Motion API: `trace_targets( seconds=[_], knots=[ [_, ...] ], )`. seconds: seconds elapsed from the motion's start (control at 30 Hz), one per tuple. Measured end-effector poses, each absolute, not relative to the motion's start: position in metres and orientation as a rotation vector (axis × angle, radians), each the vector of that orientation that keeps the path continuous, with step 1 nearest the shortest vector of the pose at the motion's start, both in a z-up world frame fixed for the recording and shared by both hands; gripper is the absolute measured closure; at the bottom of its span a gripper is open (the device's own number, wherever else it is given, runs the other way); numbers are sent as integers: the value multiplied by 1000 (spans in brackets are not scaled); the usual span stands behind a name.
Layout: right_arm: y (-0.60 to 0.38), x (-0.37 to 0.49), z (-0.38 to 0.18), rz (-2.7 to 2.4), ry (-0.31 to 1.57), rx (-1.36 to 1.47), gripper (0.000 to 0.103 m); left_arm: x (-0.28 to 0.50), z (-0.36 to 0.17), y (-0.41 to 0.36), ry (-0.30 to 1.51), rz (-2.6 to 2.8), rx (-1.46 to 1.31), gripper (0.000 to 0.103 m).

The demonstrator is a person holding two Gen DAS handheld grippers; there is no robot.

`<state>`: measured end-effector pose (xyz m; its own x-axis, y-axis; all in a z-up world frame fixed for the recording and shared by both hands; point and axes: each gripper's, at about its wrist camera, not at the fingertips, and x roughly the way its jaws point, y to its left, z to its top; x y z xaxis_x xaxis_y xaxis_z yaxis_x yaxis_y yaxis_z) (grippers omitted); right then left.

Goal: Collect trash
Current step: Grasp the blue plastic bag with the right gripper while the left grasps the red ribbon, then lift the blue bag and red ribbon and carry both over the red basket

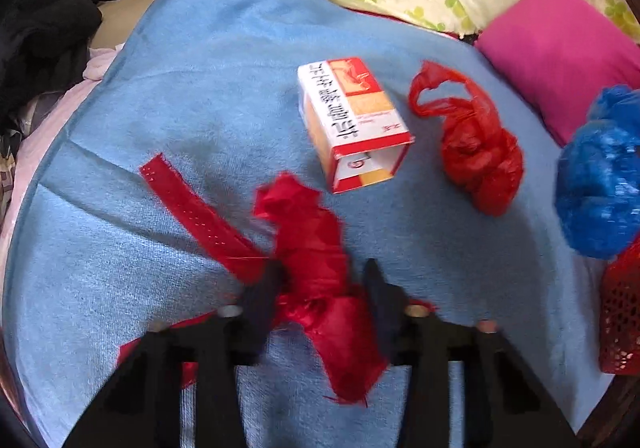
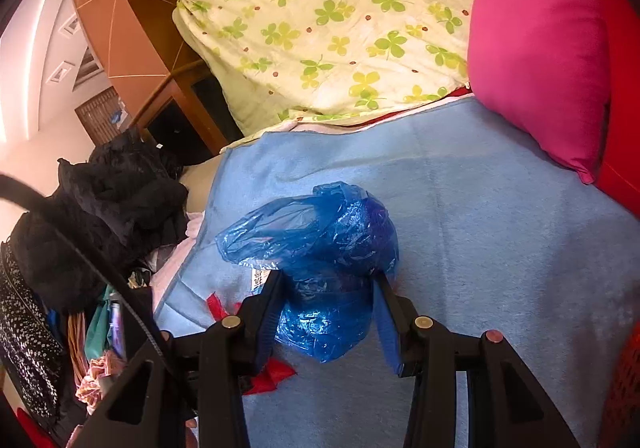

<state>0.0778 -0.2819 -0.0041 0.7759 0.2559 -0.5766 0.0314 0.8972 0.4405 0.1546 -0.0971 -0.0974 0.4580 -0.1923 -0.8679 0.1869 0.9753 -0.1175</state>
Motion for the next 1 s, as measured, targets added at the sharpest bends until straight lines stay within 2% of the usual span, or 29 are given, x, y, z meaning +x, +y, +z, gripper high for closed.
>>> trace_targets(
  seconds=[0.17, 0.5, 0.73, 1.0],
  knots=[
    [-280, 69, 1, 142, 652, 423, 57, 153, -86, -76, 1027, -221, -86, 76],
    [-284, 33, 34, 127, 491, 352, 57, 129, -31, -54, 806, -167, -89, 77],
    [-293, 0, 48, 79, 423, 318, 57, 101, -5, -89, 653, -190, 34, 77],
    [-313, -40, 52, 38, 391, 324, 57, 67, 10, -132, 589, -271, 155, 77]
  ],
)
